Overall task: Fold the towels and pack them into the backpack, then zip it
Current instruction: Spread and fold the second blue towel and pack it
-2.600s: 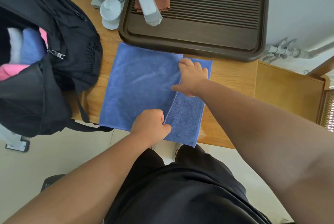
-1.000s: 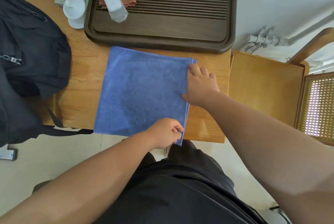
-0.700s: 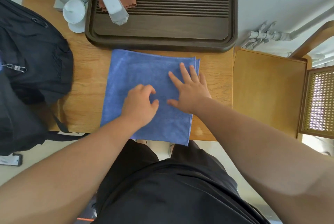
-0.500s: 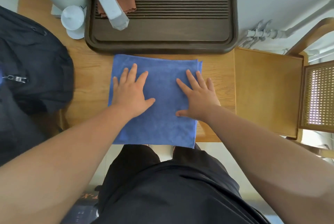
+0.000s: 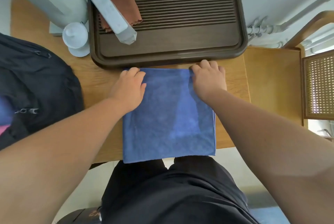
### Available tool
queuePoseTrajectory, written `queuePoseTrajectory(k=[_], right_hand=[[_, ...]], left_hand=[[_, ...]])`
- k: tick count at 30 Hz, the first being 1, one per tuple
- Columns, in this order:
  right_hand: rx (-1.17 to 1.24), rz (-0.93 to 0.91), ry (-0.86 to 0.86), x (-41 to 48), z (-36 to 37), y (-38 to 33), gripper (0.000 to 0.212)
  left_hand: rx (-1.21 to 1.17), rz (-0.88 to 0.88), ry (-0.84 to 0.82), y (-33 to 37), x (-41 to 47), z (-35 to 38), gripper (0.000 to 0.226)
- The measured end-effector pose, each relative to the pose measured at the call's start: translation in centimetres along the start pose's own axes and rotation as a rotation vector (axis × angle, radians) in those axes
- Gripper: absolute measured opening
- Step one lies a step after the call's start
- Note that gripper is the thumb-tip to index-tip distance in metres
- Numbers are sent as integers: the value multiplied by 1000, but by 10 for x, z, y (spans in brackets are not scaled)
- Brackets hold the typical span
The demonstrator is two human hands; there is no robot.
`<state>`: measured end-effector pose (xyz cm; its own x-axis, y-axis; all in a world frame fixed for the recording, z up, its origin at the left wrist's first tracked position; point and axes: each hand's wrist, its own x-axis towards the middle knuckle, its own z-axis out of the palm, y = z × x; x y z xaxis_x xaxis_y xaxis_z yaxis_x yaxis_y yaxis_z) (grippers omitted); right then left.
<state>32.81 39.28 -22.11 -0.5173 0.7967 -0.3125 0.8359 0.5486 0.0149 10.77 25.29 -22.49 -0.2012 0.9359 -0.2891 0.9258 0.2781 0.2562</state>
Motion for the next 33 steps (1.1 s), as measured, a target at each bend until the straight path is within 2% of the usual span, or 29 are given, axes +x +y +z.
queuePoseTrajectory(k=[3, 7, 10, 14, 17, 19, 25, 28, 33], right_hand=[[-44, 9, -13, 5, -3, -3, 33], [-69, -57, -87, 2, -7, -4, 39], [-140, -126, -84, -8, -9, -4, 31], [-152, -142, -83, -23, -12, 0, 21], [-63, -133, -87, -29, -17, 5, 22], [-13, -134, -97, -27, -22, 10, 25], [117, -101, -93, -8, -51, 18, 21], [133, -103, -42, 1, -64, 18, 18], [153, -97, 70, 9, -82, 23, 17]], left_hand=[[26, 13, -42, -5, 7, -5, 36], [65, -70, -84, -5, 6, -2, 54], [27, -134, -134, -5, 9, -4, 58], [74, -180, -177, -1, 5, -14, 30], [279, -113, -122, 0, -6, -17, 13], [321, -77, -74, 0, -11, -19, 9], [-79, -269, -96, -4, -9, -38, 23], [-57, -223, -109, -8, -1, -54, 16], [-110, -223, 63, -5, 1, -78, 25]])
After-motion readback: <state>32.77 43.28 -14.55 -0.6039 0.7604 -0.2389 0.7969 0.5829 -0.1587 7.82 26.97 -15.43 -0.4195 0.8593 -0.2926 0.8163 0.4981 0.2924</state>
